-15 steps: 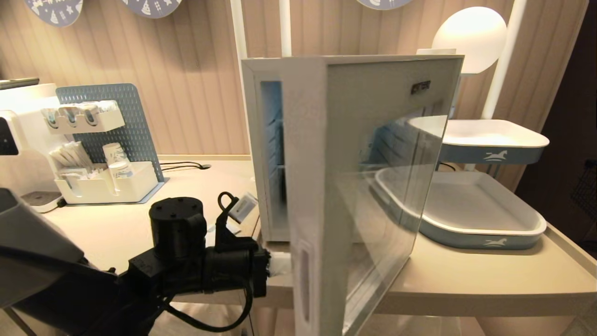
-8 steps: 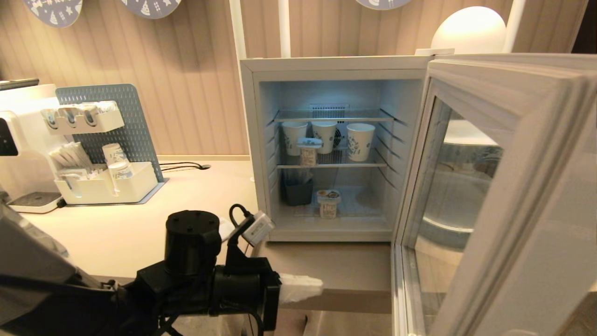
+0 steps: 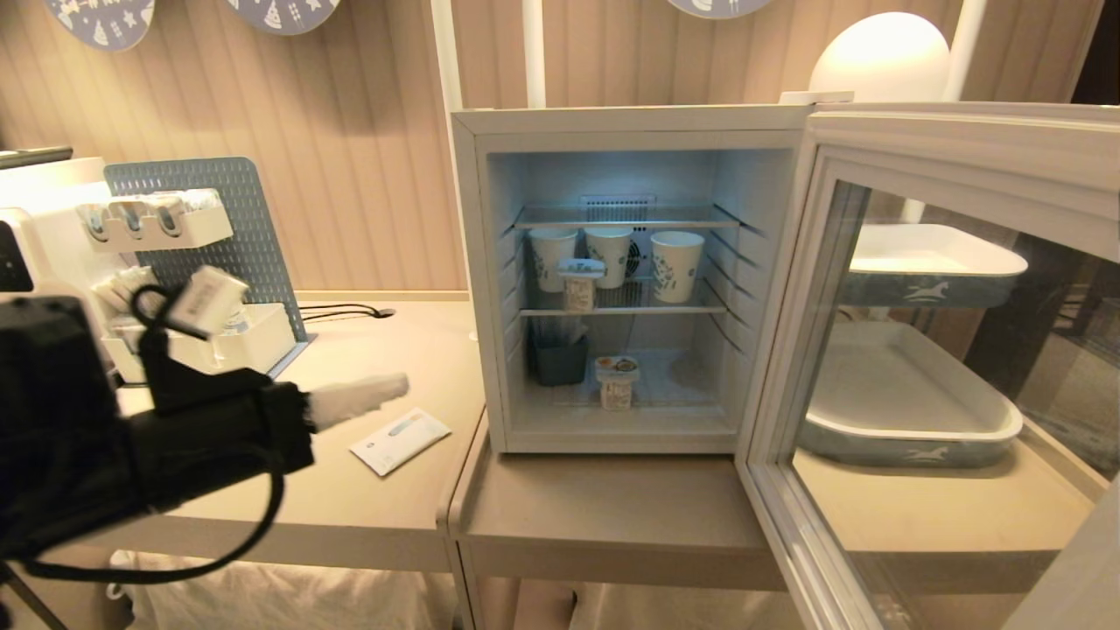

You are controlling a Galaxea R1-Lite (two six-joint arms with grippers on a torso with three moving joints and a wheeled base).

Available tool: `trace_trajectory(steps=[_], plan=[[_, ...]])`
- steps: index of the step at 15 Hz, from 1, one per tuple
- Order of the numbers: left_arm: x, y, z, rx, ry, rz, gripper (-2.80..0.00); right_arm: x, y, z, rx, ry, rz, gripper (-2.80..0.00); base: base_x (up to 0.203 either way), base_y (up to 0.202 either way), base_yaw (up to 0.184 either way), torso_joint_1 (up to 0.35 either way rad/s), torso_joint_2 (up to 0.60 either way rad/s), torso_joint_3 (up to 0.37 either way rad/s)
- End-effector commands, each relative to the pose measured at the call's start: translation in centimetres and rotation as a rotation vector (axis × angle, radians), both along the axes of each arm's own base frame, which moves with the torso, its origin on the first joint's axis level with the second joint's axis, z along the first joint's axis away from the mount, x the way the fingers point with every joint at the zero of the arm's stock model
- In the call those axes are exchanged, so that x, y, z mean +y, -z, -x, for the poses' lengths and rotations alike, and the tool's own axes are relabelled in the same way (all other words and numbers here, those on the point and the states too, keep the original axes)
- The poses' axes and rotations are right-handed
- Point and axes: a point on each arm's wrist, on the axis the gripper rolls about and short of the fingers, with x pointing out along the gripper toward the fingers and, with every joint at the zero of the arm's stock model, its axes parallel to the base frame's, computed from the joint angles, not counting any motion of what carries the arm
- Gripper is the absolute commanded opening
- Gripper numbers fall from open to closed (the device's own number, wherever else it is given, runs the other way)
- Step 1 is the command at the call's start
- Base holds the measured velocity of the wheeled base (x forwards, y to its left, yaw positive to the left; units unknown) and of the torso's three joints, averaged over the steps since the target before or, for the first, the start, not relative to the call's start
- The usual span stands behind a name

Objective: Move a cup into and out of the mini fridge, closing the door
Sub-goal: Open the freezer door, then take the yoghurt out of the freezer

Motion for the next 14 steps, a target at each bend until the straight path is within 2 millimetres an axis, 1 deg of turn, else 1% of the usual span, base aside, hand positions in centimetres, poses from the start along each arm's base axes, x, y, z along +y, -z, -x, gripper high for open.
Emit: trace_trajectory(steps=[1, 2, 3, 4, 6, 7, 9, 11, 12, 13, 14], plan=[[2.7, -5.6, 8.6, -0.025, -0.093, 0.041, -2.80, 0.0, 0.0, 0.0, 0.001, 0.000, 0.001, -2.80, 0.000, 0.000, 0.000, 0.000, 0.00, 0.000], [3.3, -7.0, 11.8, -0.027, -0.136, 0.055, -2.80, 0.0, 0.0, 0.0, 0.000, 0.000, 0.000, -2.80, 0.000, 0.000, 0.000, 0.000, 0.00, 0.000], [3.8, -8.3, 15.4, -0.038, -0.196, 0.067, -2.80, 0.0, 0.0, 0.0, 0.000, 0.000, 0.001, -2.80, 0.000, 0.000, 0.000, 0.000, 0.00, 0.000], [4.1, -9.2, 19.2, -0.032, -0.285, 0.064, -2.80, 0.0, 0.0, 0.0, 0.000, 0.000, 0.001, -2.80, 0.000, 0.000, 0.000, 0.000, 0.00, 0.000], [4.4, -9.4, 24.6, -0.004, -0.459, 0.001, -2.80, 0.0, 0.0, 0.0, 0.000, 0.000, 0.001, -2.80, 0.000, 0.000, 0.000, 0.000, 0.00, 0.000], [4.4, -9.0, 27.7, -0.002, -0.512, -0.032, -2.80, 0.0, 0.0, 0.0, 0.000, 0.000, 0.001, -2.80, 0.000, 0.000, 0.000, 0.000, 0.00, 0.000], [4.3, -7.4, 32.0, -0.028, -0.552, -0.065, -2.80, 0.0, 0.0, 0.0, 0.000, 0.000, 0.001, -2.80, 0.000, 0.000, 0.000, 0.000, 0.00, 0.000], [4.2, -4.7, 35.2, -0.098, -0.570, -0.098, -2.80, 0.0, 0.0, 0.0, 0.000, 0.000, 0.001, -2.80, 0.000, 0.000, 0.000, 0.000, 0.00, 0.000], [4.3, -3.2, 36.2, -0.126, -0.574, -0.112, -2.80, 0.0, 0.0, 0.0, 0.000, 0.000, 0.001, -2.80, 0.000, 0.000, 0.000, 0.000, 0.00, 0.000], [4.4, -1.4, 36.9, -0.152, -0.581, -0.120, -2.80, 0.0, 0.0, 0.0, 0.000, 0.000, 0.001, -2.80, 0.000, 0.000, 0.000, 0.000, 0.00, 0.000], [4.5, 0.5, 36.7, -0.172, -0.587, -0.139, -2.80, 0.0, 0.0, 0.0, 0.001, 0.000, 0.001, -2.80, 0.000, 0.000, 0.000, 0.000, 0.00, 0.000]])
